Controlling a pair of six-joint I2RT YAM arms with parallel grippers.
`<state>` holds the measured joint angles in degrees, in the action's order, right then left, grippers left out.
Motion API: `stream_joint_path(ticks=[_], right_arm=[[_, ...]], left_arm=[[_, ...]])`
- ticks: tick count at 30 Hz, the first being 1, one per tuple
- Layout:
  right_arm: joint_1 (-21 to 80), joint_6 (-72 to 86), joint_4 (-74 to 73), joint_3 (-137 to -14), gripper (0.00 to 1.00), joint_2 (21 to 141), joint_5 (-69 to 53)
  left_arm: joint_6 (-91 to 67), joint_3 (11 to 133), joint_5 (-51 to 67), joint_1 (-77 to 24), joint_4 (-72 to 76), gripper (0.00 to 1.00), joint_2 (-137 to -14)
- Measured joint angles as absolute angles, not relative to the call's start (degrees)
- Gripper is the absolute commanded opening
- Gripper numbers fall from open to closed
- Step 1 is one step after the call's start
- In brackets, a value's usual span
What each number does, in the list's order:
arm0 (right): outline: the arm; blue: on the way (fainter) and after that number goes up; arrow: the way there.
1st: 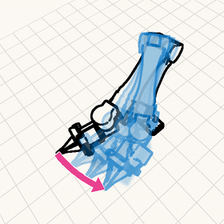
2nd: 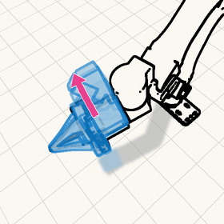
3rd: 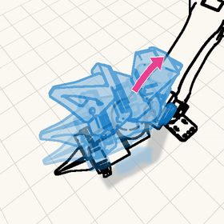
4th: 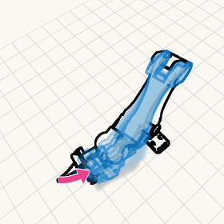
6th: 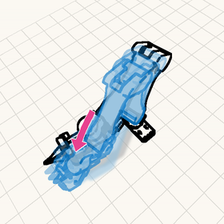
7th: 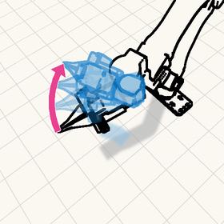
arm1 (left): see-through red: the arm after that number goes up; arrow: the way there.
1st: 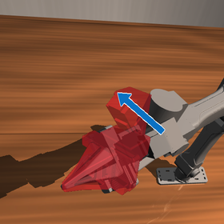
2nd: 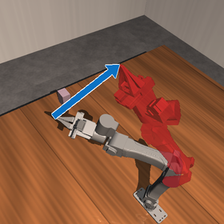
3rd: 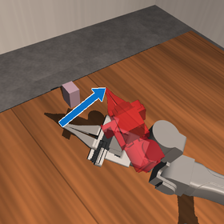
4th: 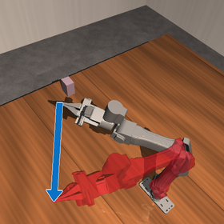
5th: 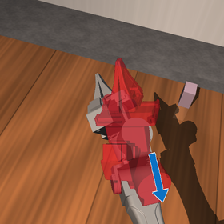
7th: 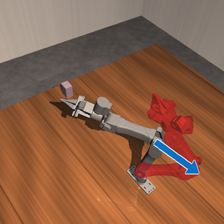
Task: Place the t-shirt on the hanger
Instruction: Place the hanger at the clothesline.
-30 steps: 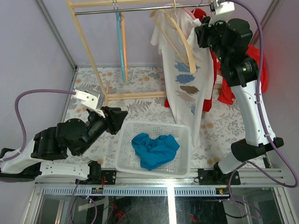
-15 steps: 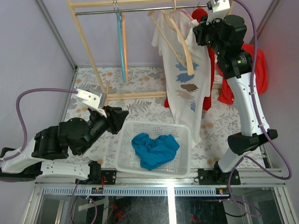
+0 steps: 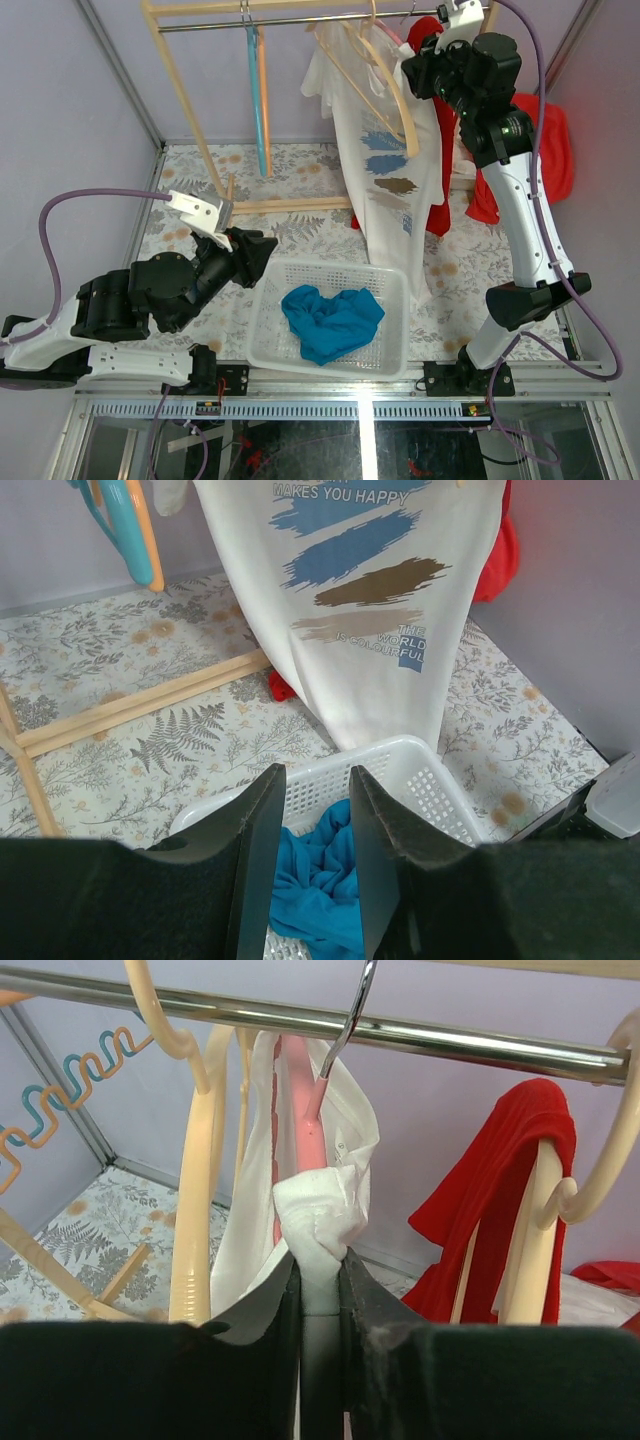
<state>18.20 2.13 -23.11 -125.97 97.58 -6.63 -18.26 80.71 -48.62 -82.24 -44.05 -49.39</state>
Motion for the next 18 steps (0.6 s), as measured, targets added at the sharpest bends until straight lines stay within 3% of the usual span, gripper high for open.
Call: stream_joint_path(ticks=[6,15,18], right_arm=[[18.2,2.4,-24.9,-125.7,0.56,97.4,-7.0],[18.2,2.4,-28.9,-123.5,0.6,91.7,-7.0],[18.2,2.5,-30.2,-123.2,0.56,88.8,-6.7]], left_arm=[[-18.4,80.7,-48.6,-82.3,-44.1,0.32,-49.4],[-18.5,81.8,-48.6,-82.2,-44.1,0.31,-51.9],[-18.5,82.0,-48.6,-82.2,-44.1,0.31,-53.0]])
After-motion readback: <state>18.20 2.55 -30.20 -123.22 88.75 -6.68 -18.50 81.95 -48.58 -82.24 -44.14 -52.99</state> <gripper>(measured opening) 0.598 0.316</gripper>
